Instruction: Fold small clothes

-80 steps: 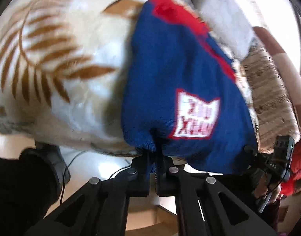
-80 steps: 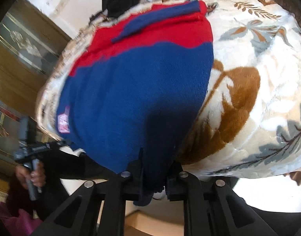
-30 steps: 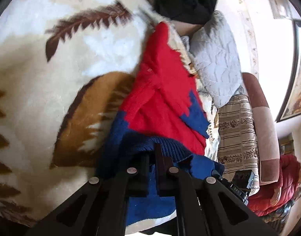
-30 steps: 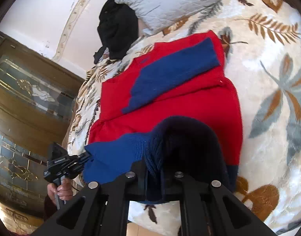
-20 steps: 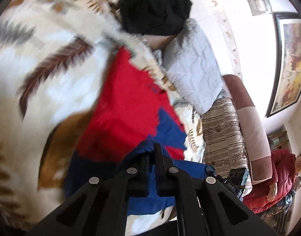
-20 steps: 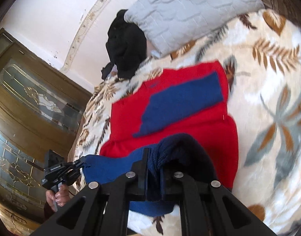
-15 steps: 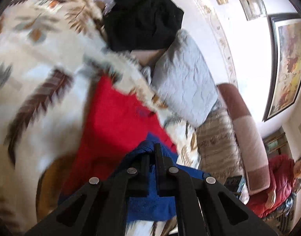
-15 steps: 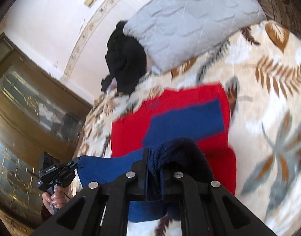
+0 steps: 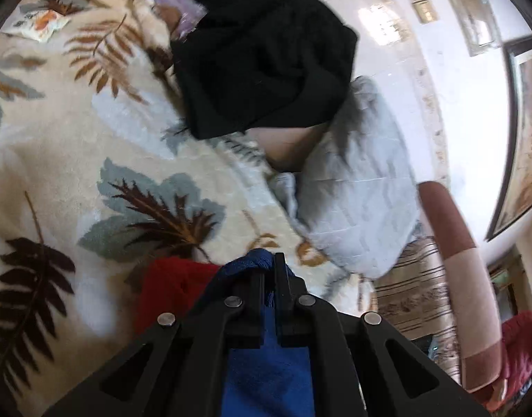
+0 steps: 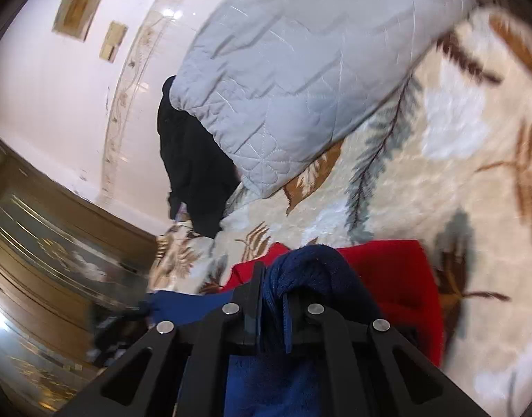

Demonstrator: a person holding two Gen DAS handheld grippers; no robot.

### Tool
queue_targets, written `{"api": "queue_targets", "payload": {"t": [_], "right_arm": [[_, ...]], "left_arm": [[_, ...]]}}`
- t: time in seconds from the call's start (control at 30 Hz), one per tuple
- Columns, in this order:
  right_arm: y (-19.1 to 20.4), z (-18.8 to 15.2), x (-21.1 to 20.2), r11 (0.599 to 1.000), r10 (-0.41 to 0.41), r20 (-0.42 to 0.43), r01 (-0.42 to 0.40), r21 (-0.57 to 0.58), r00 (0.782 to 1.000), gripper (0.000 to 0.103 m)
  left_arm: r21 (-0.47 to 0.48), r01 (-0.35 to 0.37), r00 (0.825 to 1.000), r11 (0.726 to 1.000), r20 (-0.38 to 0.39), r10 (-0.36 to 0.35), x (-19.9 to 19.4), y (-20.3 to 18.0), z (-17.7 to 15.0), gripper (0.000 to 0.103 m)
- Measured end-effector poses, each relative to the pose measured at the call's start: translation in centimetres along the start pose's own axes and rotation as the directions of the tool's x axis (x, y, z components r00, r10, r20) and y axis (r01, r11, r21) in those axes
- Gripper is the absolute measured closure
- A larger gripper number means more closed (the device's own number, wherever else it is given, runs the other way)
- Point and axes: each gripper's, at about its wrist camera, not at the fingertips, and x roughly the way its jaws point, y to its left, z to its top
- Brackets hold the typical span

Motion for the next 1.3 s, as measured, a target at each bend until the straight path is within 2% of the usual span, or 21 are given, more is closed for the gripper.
{"api": "queue_targets", "payload": {"t": [0.1, 0.17, 0.23, 0.27, 0.3, 0.33, 0.37, 0.43, 0.47, 0.53, 0.6, 0.67, 0.77, 0.83, 0.9, 0.93, 0.97, 1.03, 1.13, 1.2, 1.3], "right_arm": [[-1.4, 0.9, 1.2, 0.999, -0.013, -0.025, 0.014, 0.032, 1.0, 0.089], [-2.1, 1.3, 1.8, 0.999, -0.029, -0.035, 0.031, 0.035, 0.999, 0.086], [-2.6, 1.5, 1.6, 0.999, -0.026, -0.01, 0.026, 0.042, 1.0, 0.079], [-2.8, 1.6, 1.2, 0.998, -0.018, 0.015, 0.017, 0.054, 1.0, 0.068], [-2.9, 1.8, 0.6, 0.998, -0.008, 0.045, 0.006, 0.062, 0.999, 0.054], [-3.0, 1.9, -0.2, 0.998, -0.006, 0.081, 0.0, 0.069, 0.997, 0.022], [-3.1, 1.9, -1.5, 0.997, -0.018, 0.152, 0.006, 0.077, 0.988, 0.018], [-2.6, 2.0, -2.6, 0.998, -0.043, 0.187, 0.034, 0.051, 0.981, 0.018], [-2.2, 2.0, -2.5, 0.999, -0.049, 0.159, 0.045, 0.026, 0.986, 0.02], [-1.2, 1.6, -2.1, 0.996, -0.084, 0.126, 0.087, -0.02, 0.988, 0.025], [0.5, 0.9, -0.8, 0.979, -0.157, 0.075, 0.165, -0.12, 0.985, 0.032], [1.7, 0.1, 0.9, 0.95, -0.233, 0.025, 0.233, -0.209, 0.972, 0.042], [2.7, -1.2, 3.6, 0.878, -0.366, 0.001, 0.345, -0.333, 0.931, 0.044], [2.7, -1.6, 5.1, 0.835, -0.427, -0.022, 0.384, -0.393, 0.904, 0.044], [2.2, -1.9, 6.9, 0.797, -0.496, -0.055, 0.429, -0.426, 0.867, 0.044], [2.0, -2.0, 7.4, 0.785, -0.513, -0.055, 0.442, -0.434, 0.856, 0.05], [1.6, -2.3, 8.3, 0.766, -0.534, -0.065, 0.45, -0.458, 0.843, 0.077], [1.8, -2.7, 9.0, 0.708, -0.588, -0.035, 0.493, -0.506, 0.808, 0.093], [2.8, -1.8, 7.4, 0.729, -0.547, 0.048, 0.504, -0.462, 0.836, 0.097], [3.0, -0.5, 5.5, 0.734, -0.536, 0.142, 0.542, -0.408, 0.832, 0.097], [1.3, 1.4, 3.7, 0.767, -0.533, 0.196, 0.567, -0.299, 0.823, 0.097]], "left_arm": [[0.055, -0.09, 0.996, 0.994, -0.014, 0.09, 1.6, 0.4, -0.1, 0.099], [0.072, -0.116, 0.993, 0.991, -0.015, 0.117, 1.9, 0.4, -0.3, 0.098], [0.109, -0.137, 0.991, 0.985, 0.01, 0.137, 1.5, -0.1, -0.6, 0.09], [0.132, -0.149, 0.989, 0.98, 0.041, 0.145, 1.0, -0.5, -0.8, 0.074], [0.158, -0.162, 0.985, 0.974, 0.089, 0.149, 0.0, -1.1, -1.0, 0.054], [0.173, -0.166, 0.982, 0.971, 0.117, 0.147, -0.7, -1.6, -1.1, 0.047], [0.198, -0.168, 0.978, 0.966, 0.155, 0.139, -1.8, -2.3, -1.3, 0.043], [0.228, -0.177, 0.974, 0.957, 0.179, 0.137, -3.1, -3.2, -1.4, 0.043], [0.236, -0.193, 0.972, 0.952, 0.181, 0.152, -3.6, -3.6, -1.5, 0.042], [0.237, -0.264, 0.96, 0.935, 0.162, 0.23, -4.3, -3.6, -2.0, 0.042], [0.228, -0.326, 0.944, 0.917, 0.14, 0.3, -4.9, -2.7, -3.2, 0.042], [0.202, -0.383, 0.924, 0.902, 0.085, 0.373, -4.5, -1.4, -3.9, 0.042], [0.197, -0.392, 0.919, 0.898, 0.039, 0.393, -3.9, -0.3, -4.7, 0.042], [0.228, -0.423, 0.903, 0.877, 0.022, 0.429, -3.3, 0.0, -5.3, 0.042], [0.261, -0.432, 0.895, 0.864, 0.004, 0.446, -2.8, 0.0, -5.6, 0.042], [0.268, -0.433, 0.893, 0.861, -0.005, 0.45, -2.5, 0.1, -5.8, 0.042], [0.275, -0.43, 0.892, 0.86, -0.014, 0.451, -2.3, 0.0, -5.9, 0.042], [0.29, -0.422, 0.894, 0.859, -0.024, 0.447, -2.0, -0.2, -6.1, 0.042], [0.298, -0.413, 0.9, 0.861, -0.01, 0.435, -1.7, -0.8, -6.0, 0.042], [0.291, -0.405, 0.906, 0.867, -0.001, 0.423, -1.5, -1.1, -5.9, 0.042], [0.298, -0.408, 0.905, 0.863, 0.009, 0.425, -1.1, -1.4, -6.2, 0.042]]}}
